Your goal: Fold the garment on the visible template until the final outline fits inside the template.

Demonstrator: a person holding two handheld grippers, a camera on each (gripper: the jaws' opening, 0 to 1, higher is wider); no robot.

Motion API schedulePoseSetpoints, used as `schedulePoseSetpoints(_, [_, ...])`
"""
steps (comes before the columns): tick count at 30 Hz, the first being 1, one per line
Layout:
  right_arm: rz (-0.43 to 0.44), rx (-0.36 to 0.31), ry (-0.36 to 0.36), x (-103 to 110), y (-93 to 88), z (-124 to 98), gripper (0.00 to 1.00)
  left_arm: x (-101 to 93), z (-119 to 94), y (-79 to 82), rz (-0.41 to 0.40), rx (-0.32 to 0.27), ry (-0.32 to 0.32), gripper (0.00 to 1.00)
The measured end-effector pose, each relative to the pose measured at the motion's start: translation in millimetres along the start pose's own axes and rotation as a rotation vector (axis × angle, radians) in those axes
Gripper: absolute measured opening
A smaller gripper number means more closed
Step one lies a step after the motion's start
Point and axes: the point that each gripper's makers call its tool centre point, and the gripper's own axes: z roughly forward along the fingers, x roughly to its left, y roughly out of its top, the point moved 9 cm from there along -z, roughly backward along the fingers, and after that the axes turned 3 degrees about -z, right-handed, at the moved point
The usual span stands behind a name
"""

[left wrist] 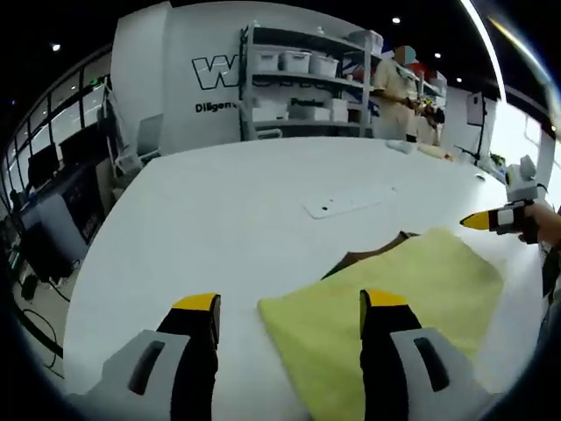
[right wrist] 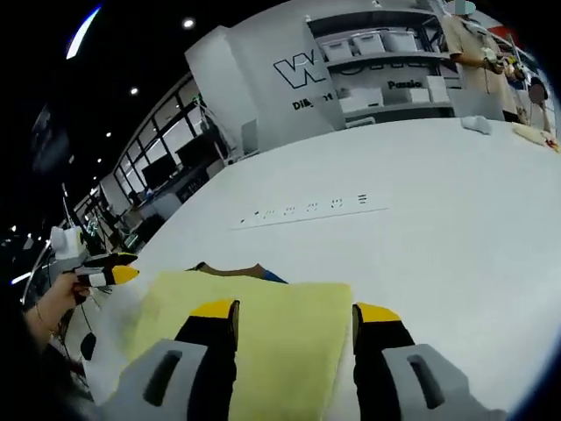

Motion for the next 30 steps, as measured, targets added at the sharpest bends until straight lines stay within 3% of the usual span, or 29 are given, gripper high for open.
schedulePoseSetpoints(2, [-0.008,0.010,0.016,4.8,-1.9,-4.6,0.62,-6.1,-8.7,-0.7,0.005,0.000,-0.010,0.73])
schedulePoseSetpoints(3, [-0.013,0.012,0.020,7.0,-3.0,-7.9,0.64,-9.9,-12.5,-1.2,-0.037,-0.004,-0.035,0.76])
schedulePoseSetpoints(11, [-0.037,0.041,0.060,20.3,-17.9,-27.9,0.76,-23.7,-31.0,-10.8,-0.045,-0.016,-0.087,0.90])
schedulePoseSetpoints(15, [-0.061,0.067,0.088,27.4,-30.8,-38.9,0.78,-33.0,-42.5,-17.5,-0.016,0.008,-0.114,0.90])
schedulePoseSetpoints(20, [-0.069,0.097,0.111,29.4,-44.9,-48.6,0.81,-40.7,-55.9,-21.3,-0.013,-0.006,-0.152,0.97])
schedulePoseSetpoints(30, [-0.110,0.153,0.136,27.0,-76.1,-61.6,0.80,-51.7,-75.1,-46.7,0.021,-0.012,-0.214,0.99])
